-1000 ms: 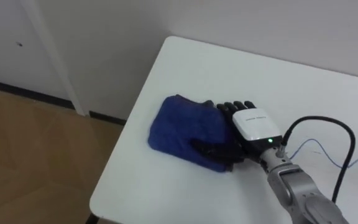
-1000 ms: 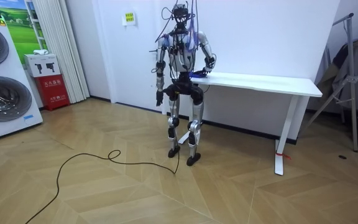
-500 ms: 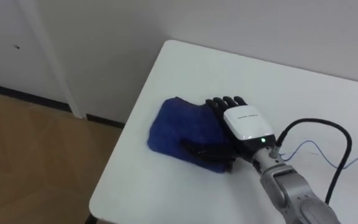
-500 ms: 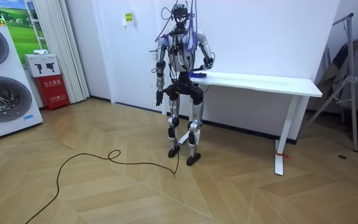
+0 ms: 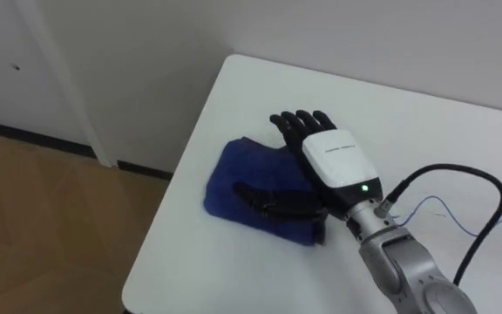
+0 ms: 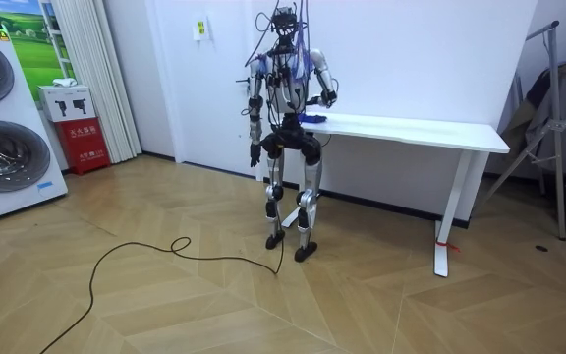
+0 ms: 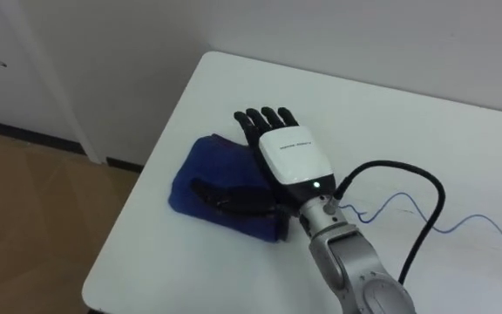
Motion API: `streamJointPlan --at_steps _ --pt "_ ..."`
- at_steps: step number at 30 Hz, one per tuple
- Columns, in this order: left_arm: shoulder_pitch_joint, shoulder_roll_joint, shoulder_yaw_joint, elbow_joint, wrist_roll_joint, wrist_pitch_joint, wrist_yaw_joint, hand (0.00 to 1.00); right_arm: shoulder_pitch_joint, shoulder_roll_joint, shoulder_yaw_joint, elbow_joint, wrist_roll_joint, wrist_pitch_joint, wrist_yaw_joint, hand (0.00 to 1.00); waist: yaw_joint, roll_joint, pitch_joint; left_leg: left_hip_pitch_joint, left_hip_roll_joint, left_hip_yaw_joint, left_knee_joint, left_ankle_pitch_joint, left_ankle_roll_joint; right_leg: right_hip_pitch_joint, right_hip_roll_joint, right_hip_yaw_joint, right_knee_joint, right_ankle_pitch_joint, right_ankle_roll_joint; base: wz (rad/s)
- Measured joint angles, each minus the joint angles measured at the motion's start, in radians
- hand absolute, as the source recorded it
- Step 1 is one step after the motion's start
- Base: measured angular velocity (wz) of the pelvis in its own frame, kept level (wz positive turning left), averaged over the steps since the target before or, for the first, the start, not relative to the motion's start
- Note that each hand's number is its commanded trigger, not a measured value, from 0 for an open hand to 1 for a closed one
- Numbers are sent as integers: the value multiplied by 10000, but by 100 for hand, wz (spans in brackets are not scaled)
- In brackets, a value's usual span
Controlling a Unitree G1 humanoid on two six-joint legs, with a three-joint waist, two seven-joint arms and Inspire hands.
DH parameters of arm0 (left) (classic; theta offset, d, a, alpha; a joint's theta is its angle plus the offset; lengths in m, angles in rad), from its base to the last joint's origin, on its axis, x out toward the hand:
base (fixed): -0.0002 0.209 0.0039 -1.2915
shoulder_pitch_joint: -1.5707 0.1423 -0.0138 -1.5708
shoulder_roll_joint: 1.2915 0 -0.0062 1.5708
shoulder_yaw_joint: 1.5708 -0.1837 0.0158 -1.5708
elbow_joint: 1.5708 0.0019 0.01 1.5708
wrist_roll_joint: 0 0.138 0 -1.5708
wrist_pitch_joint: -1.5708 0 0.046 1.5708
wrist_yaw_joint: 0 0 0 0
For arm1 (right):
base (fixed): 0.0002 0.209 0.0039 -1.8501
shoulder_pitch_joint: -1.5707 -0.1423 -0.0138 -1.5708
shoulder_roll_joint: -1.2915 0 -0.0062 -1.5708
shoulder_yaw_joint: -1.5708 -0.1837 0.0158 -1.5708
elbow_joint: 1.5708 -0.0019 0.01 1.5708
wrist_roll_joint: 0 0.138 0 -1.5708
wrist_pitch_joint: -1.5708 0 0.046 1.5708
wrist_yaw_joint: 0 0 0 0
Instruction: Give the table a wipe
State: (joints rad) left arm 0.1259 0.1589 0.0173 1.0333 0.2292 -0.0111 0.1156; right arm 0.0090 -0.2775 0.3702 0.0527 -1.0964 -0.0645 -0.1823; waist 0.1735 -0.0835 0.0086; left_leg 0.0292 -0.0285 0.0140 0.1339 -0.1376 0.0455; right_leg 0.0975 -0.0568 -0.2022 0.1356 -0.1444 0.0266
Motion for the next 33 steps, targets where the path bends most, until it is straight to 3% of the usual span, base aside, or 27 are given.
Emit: streamJointPlan --at_steps 12,18,33 --pt "-32 26 -99 60 -17 -51 0 0 470 -44 436 222 14 -3 360 0 -23 35 6 37 -16 12 13 -2 4 49 -10 52 -1 0 0 0" --pt "-39 112 -331 161 -20 -54 2 0 468 -22 747 1168 100 2 840 0 0 40 43 0 -17 -19 12 -9 9 36 -11 7 -1 0 0 2" --pt "-69 78 -396 161 -7 -153 -139 0 424 27 757 1597 394 -124 460 0 3 31 34 -24 -18 -27 7 -18 9 11 -13 -51 -2 -1 2 0"
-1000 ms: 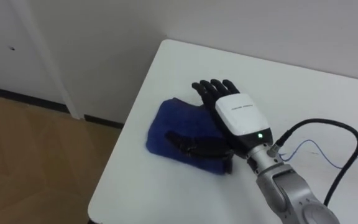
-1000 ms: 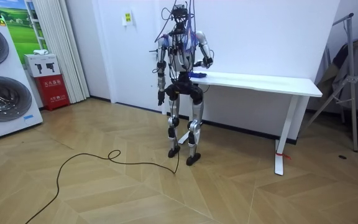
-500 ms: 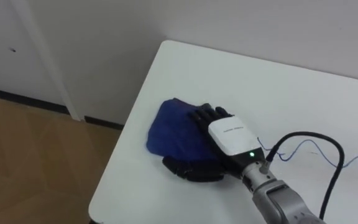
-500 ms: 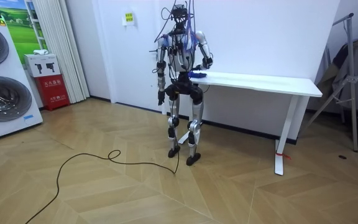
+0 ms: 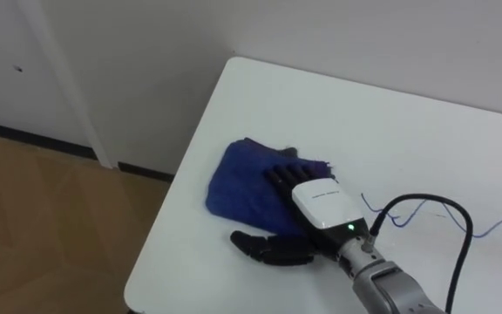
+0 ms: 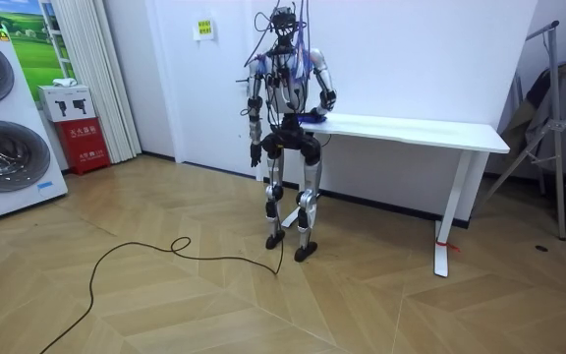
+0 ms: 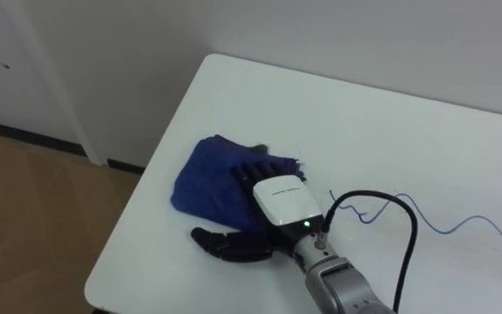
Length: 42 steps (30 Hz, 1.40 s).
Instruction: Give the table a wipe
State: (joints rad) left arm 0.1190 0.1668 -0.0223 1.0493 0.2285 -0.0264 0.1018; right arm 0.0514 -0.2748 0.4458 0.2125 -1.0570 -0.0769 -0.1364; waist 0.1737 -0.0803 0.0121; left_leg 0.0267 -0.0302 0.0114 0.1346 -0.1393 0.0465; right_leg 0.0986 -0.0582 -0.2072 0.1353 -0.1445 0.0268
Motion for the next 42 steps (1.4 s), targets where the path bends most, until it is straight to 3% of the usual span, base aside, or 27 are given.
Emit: streamJointPlan --at_steps 9,18,22,30,37,42 --pt "74 -42 63 -74 17 -18 4 0 -12 31 -168 102 930 -139 -15 0 -1 7 -6 23 -9 -175 26 2 6 46 -47 -409 0 0 1 1" --pt "121 -112 127 -59 -7 -17 51 0 -61 118 -426 94 1233 -238 83 0 18 175 -43 25 -15 -157 6 3 8 73 -58 -412 -5 -2 3 0" --pt "191 -182 189 -58 1 -16 45 0 -266 162 -436 96 1232 -163 83 0 33 226 -12 9 -9 -164 -9 2 6 61 -50 -397 -8 -15 21 0" --pt "374 -182 195 -61 90 65 -30 0 -314 165 -530 97 1175 89 83 0 237 157 -33 26 0 -152 1 1 6 63 -47 -405 -8 -17 25 0" --pt "399 -183 178 -61 81 245 -4 0 -348 176 -524 176 1256 234 83 0 262 35 59 11 -3 -221 9 0 6 76 -49 -425 -8 -21 31 0" --pt "493 -181 181 -174 85 487 22 0 -360 225 -524 439 1251 334 -38 0 259 10 43 8 -5 -235 13 -7 15 78 -59 -434 -8 -22 32 0"
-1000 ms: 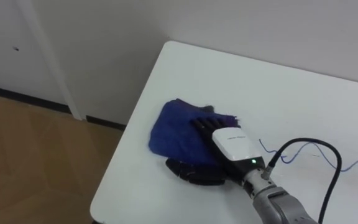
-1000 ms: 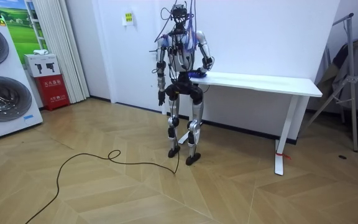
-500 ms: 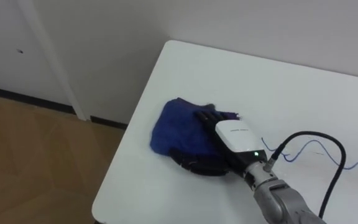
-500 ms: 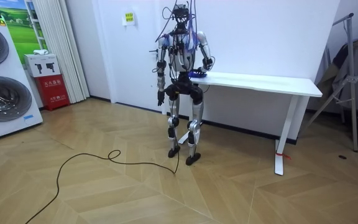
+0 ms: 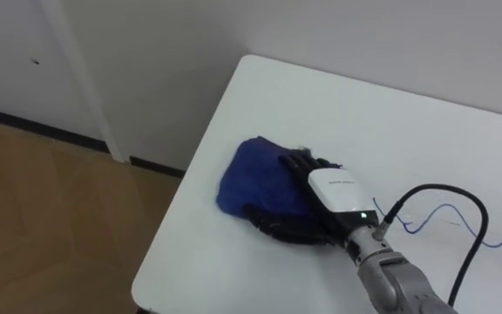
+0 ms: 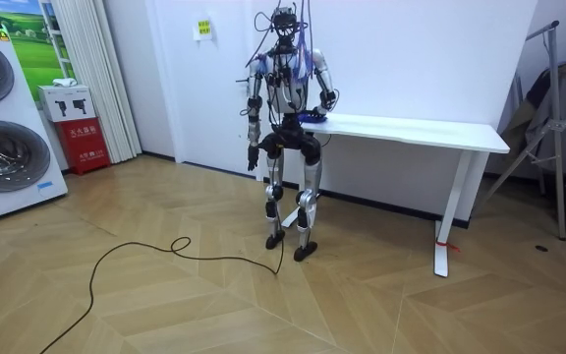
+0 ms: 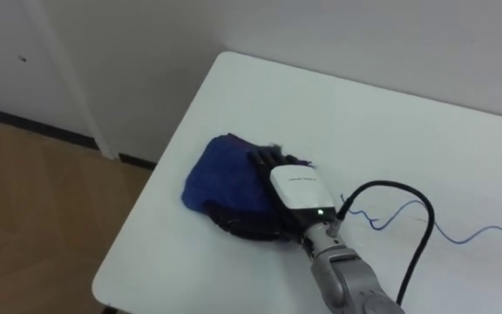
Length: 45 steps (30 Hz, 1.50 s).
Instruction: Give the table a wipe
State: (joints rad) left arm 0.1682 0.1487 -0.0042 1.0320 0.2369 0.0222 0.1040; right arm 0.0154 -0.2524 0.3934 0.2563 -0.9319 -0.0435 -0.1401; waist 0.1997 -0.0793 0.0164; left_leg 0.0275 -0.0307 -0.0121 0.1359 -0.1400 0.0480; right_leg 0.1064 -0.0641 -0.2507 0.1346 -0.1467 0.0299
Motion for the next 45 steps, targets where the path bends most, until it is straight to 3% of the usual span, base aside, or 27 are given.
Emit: streamJointPlan --at_steps 9,10,11,17,21,22,28,36,45 --pt "118 0 248 -125 26 153 0 0 -77 154 7 265 -725 222 116 0 13 -13 -10 172 -1 49 10 -25 29 172 -18 -34 3 -4 6 0" --pt "164 4 285 -126 28 167 -1 0 -90 160 14 396 -806 218 90 45 14 -14 -11 175 -2 45 8 -55 37 204 -21 -50 5 -5 8 0" --pt "193 3 313 -126 28 172 -5 0 -115 167 24 469 -814 218 73 100 14 -18 -13 176 -2 42 18 -68 42 212 -23 -50 6 -5 9 0" --pt "337 17 398 -126 82 218 -51 0 -353 190 50 822 -910 227 -241 100 5 -70 -46 160 -15 17 316 -238 77 336 -42 -166 15 -13 20 0" --pt "453 21 403 -216 419 312 -77 0 -680 189 -145 932 -975 381 -349 100 3 -199 -133 173 -34 2 386 -275 109 407 -71 -365 13 -14 25 3" --pt "501 23 402 -346 413 390 -78 0 -707 188 -233 989 -951 389 -434 100 3 -217 -133 177 -42 -34 448 -305 120 463 -78 -560 11 -13 25 10" --pt "549 109 402 -351 405 448 -75 0 -692 187 -245 1158 -905 405 -1152 100 -6 -215 -135 166 -159 -174 569 -384 162 567 -123 -789 11 -18 32 5" --pt "547 146 377 -350 373 449 -51 0 -690 185 -248 1181 -678 340 -1285 100 -83 -214 -135 172 -180 -183 619 -419 216 628 -177 -801 13 -56 96 2" --pt "441 111 206 -348 312 450 -25 0 -699 298 -328 1267 -135 350 -1276 100 -116 64 -101 280 -185 -155 615 -445 253 682 -192 -562 12 -61 106 -2"
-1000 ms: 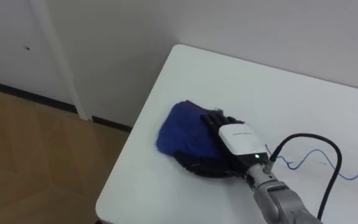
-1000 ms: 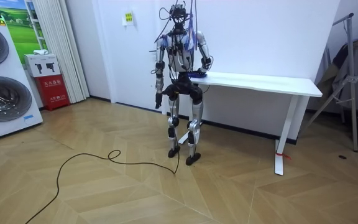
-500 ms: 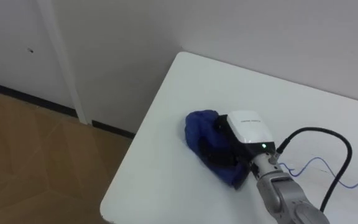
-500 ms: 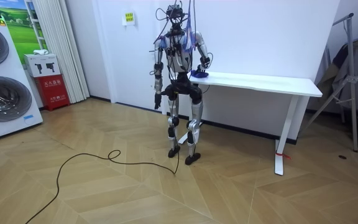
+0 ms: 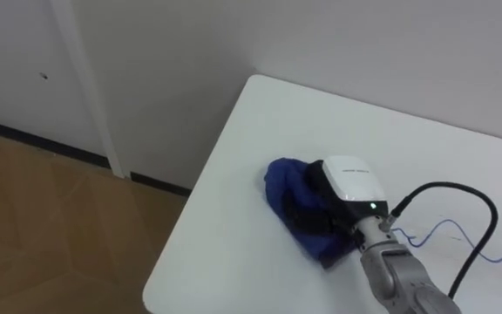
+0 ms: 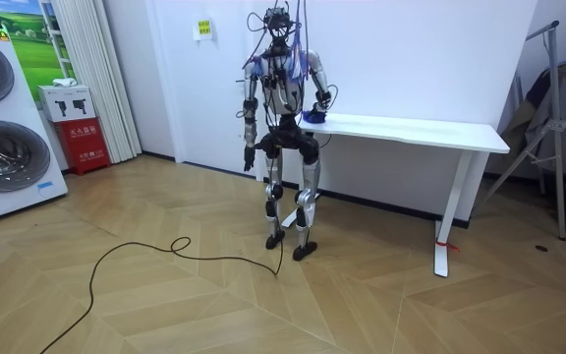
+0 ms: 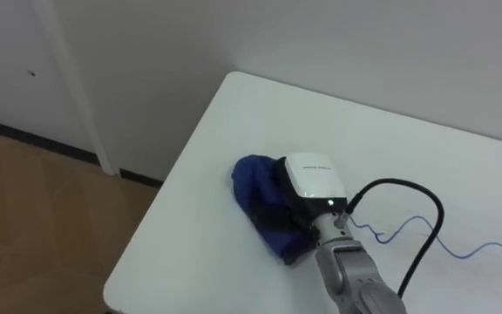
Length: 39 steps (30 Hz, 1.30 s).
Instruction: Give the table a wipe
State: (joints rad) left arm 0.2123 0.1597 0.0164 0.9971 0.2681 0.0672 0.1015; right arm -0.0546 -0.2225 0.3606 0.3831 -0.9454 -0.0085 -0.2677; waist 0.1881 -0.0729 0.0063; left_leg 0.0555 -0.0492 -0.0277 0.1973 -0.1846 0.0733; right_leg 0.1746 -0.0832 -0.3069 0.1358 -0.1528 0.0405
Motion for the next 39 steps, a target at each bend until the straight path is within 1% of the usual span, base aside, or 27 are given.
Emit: streamJointPlan --at_steps 1,3,6,8,11,12,13,14,15,16,17,18,19,20,21,22,23,24,25,27,29,31,33,35,36,38,39 --pt "-34 -8 8 21 3 3 3 0 -2 21 -12 1 102 15 -4 100 25 45 3 -1 -3 0 -5 0 0 -4 4 84 -3 -5 8 0" --pt "-38 -52 20 21 -1 31 15 0 -3 80 -27 -5 198 58 -6 100 31 108 -2 -1 -1 -1 -7 -2 -5 -10 13 111 -5 -8 13 0" --pt "-57 -153 136 21 60 167 27 0 -15 358 -229 127 438 109 26 100 34 121 1 13 15 5 -34 10 -24 -19 38 311 -11 -17 27 0" --pt "46 -220 147 25 75 191 53 0 -30 391 -330 312 578 46 9 100 14 152 -5 51 18 8 -48 15 -32 4 40 291 -8 -17 27 0" --pt "212 -305 148 -51 -13 230 149 0 -93 403 -605 773 1361 -241 -209 100 -33 221 3 48 5 9 -21 14 -27 10 20 281 -2 -17 27 2" --pt "344 -302 209 -161 15 284 153 0 -26 410 -806 997 1620 -396 -373 100 -62 249 3 30 1 3 17 4 -14 13 9 249 -4 -17 27 14" --pt "524 -291 319 -327 64 319 156 0 0 420 -1068 1273 1664 -640 -560 100 -184 274 1 -2 -24 -58 39 3 -11 12 -11 202 -8 -18 29 19" --pt "566 -294 407 -352 100 327 157 0 -2 419 -1232 1425 1674 -749 -655 100 -252 280 -3 -31 -39 -94 59 5 -4 16 -24 164 -6 -23 36 26" --pt "620 -293 587 -363 98 362 163 0 34 418 -1608 1684 1677 -900 -913 100 -376 293 -11 -70 -81 -141 67 13 12 -6 -57 88 -10 -29 47 26" --pt "700 -278 738 -376 109 366 199 0 171 407 -1981 1826 1703 -938 -1212 100 -479 289 -22 -84 -121 -174 65 21 25 -3 -98 37 -10 -56 89 18" --pt "724 -277 842 -377 116 372 210 0 268 382 -2175 1926 1770 -998 -1405 100 -490 284 -30 -83 -134 -164 65 29 38 1 -117 15 -12 -65 104 9" --pt "761 -259 1046 -379 98 374 221 0 494 345 -2594 2031 1966 -1115 -1725 100 -580 258 -50 -85 -172 -180 62 42 61 28 -142 -12 -13 -87 140 13" --pt "833 -240 1382 -379 119 366 244 0 690 343 -3097 2265 1995 -1324 -2005 100 -842 213 -80 -80 -214 -307 57 59 84 79 -163 -77 -15 -92 148 21" --pt "865 -212 1539 -381 149 366 267 0 793 331 -3346 2445 2002 -1404 -2204 100 -973 192 -87 -55 -227 -311 59 65 94 127 -176 -110 -16 -92 149 28" --pt "943 -166 1835 -381 307 369 276 0 1003 310 -3849 2736 2036 -1547 -2565 100 -1187 160 -122 47 -230 -263 51 64 99 202 -193 -152 -5 -92 149 16" --pt "963 -120 2187 -386 402 363 274 0 1253 281 -4370 2840 2174 -1589 -2699 100 -1293 121 -163 105 -211 -134 41 70 114 239 -208 -190 3 -92 149 5" --pt "977 -88 2352 -427 478 363 273 0 1346 264 -4641 2938 2228 -1645 -2741 100 -1306 97 -178 111 -196 -43 19 70 115 241 -210 -214 1 -92 149 -11" --pt "1095 -43 2657 -672 578 352 278 0 1440 215 -5136 3191 2248 -1754 -2757 100 -1411 17 -227 97 -190 -25 5 66 121 211 -215 -237 0 -90 151 -7" --pt "1202 -29 2897 -877 622 329 317 0 1507 133 -5558 3482 2251 -1787 -2767 100 -1617 -52 -264 93 -190 -16 11 64 124 222 -219 -227 12 -80 167 0" --pt "1219 -17 3026 -971 594 258 400 0 1589 -75 -6079 3887 2332 -1831 -2775 100 -1758 -85 -291 126 -184 -22 13 25 169 257 -218 -157 46 -78 171 -1" --pt "1170 0 3032 -971 533 106 400 0 1589 -349 -6411 4319 2479 -1878 -2776 100 -1816 -95 -290 185 -185 13 11 17 180 291 -218 -105 51 -57 202 -7" --pt "1059 3 3032 -971 497 -30 400 0 1604 -632 -6628 4759 2779 -1877 -2779 100 -1813 -116 -290 264 -185 40 6 8 192 317 -215 123 80 -53 208 -7" --pt "1018 -2 3022 -969 383 -93 400 0 1593 -695 -6724 4926 2852 -1875 -2785 100 -1810 -139 -292 282 -171 87 8 8 191 305 -216 122 109 -53 208 -6" --pt "995 -5 2934 -966 264 -93 403 0 1547 -750 -6725 5026 2857 -1859 -2770 100 -1835 -146 -287 281 -168 67 36 10 190 315 -216 23 146 -53 208 -2" --pt "970 -31 2907 -967 185 -95 406 0 1525 -765 -6721 5029 2841 -1813 -2750 100 -1793 -153 -287 284 -165 81 32 12 187 310 -215 34 150 -53 209 -4" --pt "1002 -33 2752 -964 178 -93 421 0 1450 -740 -6596 4778 2736 -1548 -2715 100 -1702 -152 -279 289 -159 115 16 15 183 293 -211 80 147 -53 209 -10" --pt "1001 -42 2614 -964 160 -87 424 0 1435 -732 -6442 4566 2734 -1264 -2627 100 -1561 -144 -274 263 -158 124 16 12 175 245 -208 100 160 -53 209 -18"
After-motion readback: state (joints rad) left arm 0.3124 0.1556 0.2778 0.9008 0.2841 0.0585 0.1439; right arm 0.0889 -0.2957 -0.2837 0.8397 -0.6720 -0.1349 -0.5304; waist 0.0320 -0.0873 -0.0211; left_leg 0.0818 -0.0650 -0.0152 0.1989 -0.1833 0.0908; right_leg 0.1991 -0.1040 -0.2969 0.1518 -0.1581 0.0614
